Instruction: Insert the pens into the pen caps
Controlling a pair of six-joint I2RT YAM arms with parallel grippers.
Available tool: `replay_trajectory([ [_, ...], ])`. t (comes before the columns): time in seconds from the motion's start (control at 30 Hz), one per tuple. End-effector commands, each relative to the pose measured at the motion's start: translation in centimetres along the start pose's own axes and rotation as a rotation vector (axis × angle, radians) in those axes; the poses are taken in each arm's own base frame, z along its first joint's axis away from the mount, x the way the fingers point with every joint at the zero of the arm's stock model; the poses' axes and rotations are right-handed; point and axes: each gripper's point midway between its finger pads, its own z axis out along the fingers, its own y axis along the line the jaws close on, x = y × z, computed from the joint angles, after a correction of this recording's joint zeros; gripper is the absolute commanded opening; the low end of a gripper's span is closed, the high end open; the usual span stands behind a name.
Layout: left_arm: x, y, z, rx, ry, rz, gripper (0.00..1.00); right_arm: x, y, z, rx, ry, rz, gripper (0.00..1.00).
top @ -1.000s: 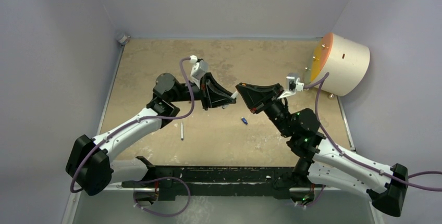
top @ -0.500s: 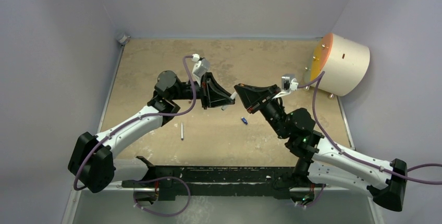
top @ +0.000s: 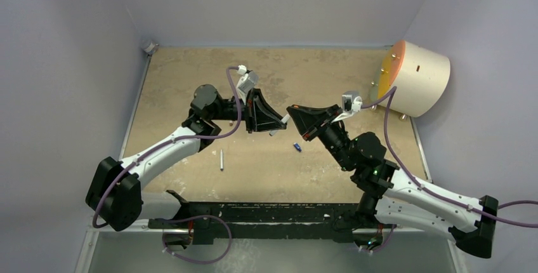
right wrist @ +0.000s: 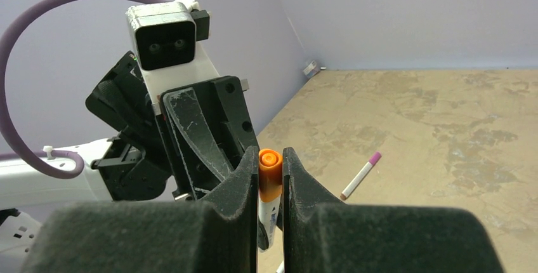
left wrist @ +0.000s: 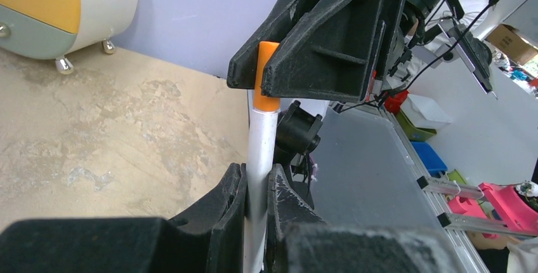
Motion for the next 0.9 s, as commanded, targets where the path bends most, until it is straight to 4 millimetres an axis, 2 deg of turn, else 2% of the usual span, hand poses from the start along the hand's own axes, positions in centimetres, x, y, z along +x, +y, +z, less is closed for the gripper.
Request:
replay_trajectory([
  [0.0, -13.1, -0.1, -0.7, -0.141, -0.401, 0.270, 0.00, 13.7, 0.1, -5.3, -0.115, 0.541, -0.111, 0.00],
  [0.23, -13.4, 0.4, -1.0, -0.186, -0.416, 0.282, 0.00, 13.8, 1.5, -4.9, -0.143, 0.508, 0.002, 0.00],
  [0.5, -13.9, 0.1, -1.5, -0.192, -0.430, 0.297, 0.00, 17.4, 2.9, -5.6, -0.184, 0.576, 0.039, 0.00],
  [0.87, -15.7, -0.3, -2.2, -0.167, -0.453, 0.305, 0.00, 20.2, 3.1, -8.2, -0.176, 0.687, 0.032, 0.00],
])
